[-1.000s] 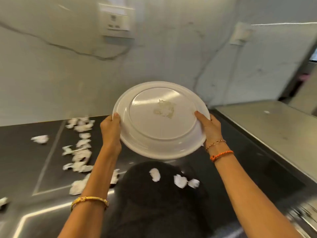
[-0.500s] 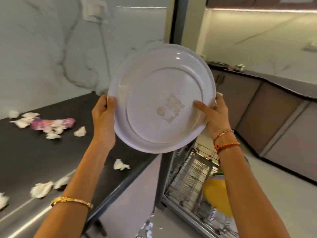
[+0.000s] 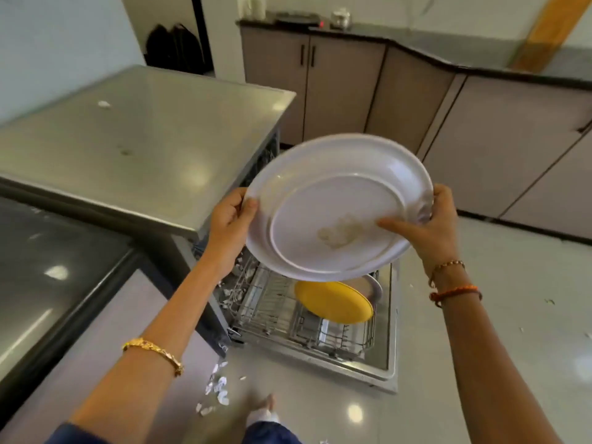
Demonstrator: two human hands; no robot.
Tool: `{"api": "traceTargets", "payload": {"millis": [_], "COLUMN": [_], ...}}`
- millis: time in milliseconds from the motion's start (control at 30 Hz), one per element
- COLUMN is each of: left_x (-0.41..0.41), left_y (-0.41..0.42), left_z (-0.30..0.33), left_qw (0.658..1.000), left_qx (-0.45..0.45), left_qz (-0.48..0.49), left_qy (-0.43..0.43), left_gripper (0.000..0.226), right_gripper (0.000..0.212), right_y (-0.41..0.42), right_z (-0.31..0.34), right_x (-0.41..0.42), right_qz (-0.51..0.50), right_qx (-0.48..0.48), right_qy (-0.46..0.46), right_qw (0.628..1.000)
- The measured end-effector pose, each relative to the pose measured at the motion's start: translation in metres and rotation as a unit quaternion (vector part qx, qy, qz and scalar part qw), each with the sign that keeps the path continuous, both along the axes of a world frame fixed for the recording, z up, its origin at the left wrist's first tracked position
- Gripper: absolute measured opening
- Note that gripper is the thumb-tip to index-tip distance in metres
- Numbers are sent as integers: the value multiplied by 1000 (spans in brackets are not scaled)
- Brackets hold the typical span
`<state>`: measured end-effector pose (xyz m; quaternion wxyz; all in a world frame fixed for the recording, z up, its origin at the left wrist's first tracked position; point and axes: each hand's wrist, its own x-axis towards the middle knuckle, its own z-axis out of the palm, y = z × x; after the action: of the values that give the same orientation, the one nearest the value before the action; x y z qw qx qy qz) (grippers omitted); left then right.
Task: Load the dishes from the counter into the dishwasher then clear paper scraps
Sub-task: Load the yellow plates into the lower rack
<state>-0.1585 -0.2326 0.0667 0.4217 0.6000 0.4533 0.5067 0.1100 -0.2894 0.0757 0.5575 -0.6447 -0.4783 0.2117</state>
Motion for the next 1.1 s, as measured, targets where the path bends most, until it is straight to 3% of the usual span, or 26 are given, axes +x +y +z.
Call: {"api": "traceTargets", "payload": {"millis": [133,267,433,633,867,967,1100], "left_x": [24,41,41,49,62,73,82], "left_y": [41,78,95,93,72,68,69], "left_z": [-52,-108,-161,-207,-281,-297,-312], "left_qw": [981,920,844,782,800,796,817], "left_qx": [-20,-71,-101,-82,-53,-16,18], "left_qz": [-122,-212,-288,-357,-358,-350,-318], "left_qy": [152,321,440,504,479,494,480], "left_gripper": [19,19,27,44,46,49,56], "right_gripper": [54,43,34,23,32,32,35], "right_y": [1,4,-4,-18,-18,-15,-9], "right_z": [-66,-127,-177,-221,-282,-298,-316], "right_x": [34,46,57,61,70,75,80], "right_qz": [-47,-61,26,101,59,66,77], "right_qx": [-77,-169,-305,-425,-503,-521,-539], "right_qy": [-1,-39,-129,-215,-218,-232,-247], "right_qw": [996,983,943,873,834,819,802]}}
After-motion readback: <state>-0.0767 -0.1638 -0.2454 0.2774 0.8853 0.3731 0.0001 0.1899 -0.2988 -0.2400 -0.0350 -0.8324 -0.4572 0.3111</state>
